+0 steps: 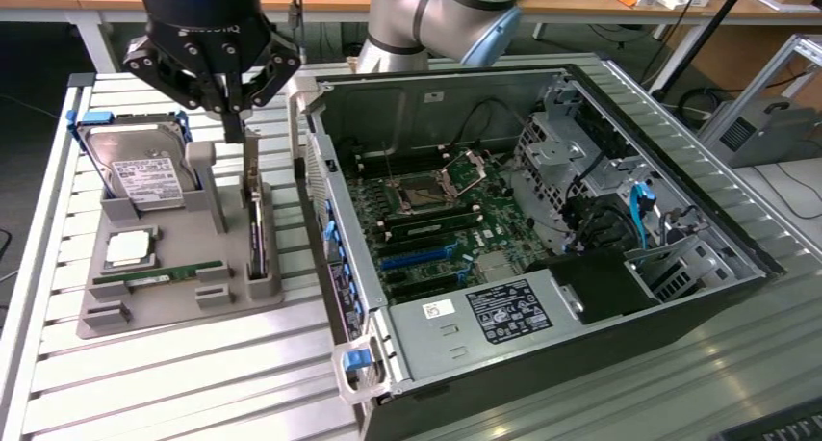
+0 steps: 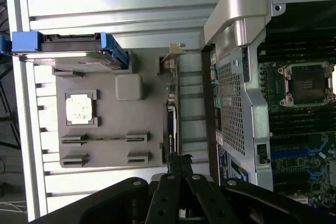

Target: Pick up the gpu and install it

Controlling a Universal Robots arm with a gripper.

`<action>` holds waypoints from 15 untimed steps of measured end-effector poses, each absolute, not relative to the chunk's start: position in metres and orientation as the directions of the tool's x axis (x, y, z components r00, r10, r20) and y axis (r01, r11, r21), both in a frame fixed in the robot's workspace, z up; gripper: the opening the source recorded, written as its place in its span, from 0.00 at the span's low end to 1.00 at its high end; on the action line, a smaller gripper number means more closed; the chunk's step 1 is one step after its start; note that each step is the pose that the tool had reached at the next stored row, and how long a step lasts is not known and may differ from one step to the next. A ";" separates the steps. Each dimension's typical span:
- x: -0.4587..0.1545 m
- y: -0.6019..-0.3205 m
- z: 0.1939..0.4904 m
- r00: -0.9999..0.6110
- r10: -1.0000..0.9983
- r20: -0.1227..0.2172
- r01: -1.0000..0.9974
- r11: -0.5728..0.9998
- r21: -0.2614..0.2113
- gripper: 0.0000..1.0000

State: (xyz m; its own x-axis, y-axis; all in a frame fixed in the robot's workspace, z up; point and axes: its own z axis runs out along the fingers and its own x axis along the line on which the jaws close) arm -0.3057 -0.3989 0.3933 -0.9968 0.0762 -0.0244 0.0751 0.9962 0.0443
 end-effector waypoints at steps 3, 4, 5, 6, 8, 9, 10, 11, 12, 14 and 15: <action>-0.307 -0.399 0.393 -0.997 0.076 -0.024 0.075 0.996 0.044 0.11; -0.308 -0.399 0.393 -0.997 0.076 -0.024 0.075 0.996 0.044 0.11; -0.308 -0.399 0.393 -0.997 0.076 -0.024 0.075 0.996 0.044 0.11; -0.309 -0.399 0.393 -0.997 0.076 -0.024 0.075 0.996 0.044 0.11; -0.310 -0.399 0.393 -0.997 0.076 -0.025 0.075 0.996 0.044 0.11; -0.311 -0.399 0.393 -0.997 0.076 -0.024 0.075 0.996 0.044 0.11; -0.311 -0.399 0.393 -0.997 0.076 -0.024 0.075 0.996 0.044 0.11; -0.312 -0.399 0.393 -0.997 0.076 -0.024 0.075 0.996 0.044 0.11; -0.312 -0.399 0.393 -0.997 0.076 -0.024 0.075 0.996 0.044 0.11; -0.314 -0.399 0.393 -0.997 0.076 -0.024 0.075 0.996 0.044 0.11; -0.314 -0.399 0.393 -0.997 0.076 -0.025 0.075 0.996 0.044 0.11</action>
State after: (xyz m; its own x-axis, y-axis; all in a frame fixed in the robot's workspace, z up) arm -0.3144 -0.3989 0.3933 -0.9968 0.0763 -0.0245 0.0751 0.9962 0.0444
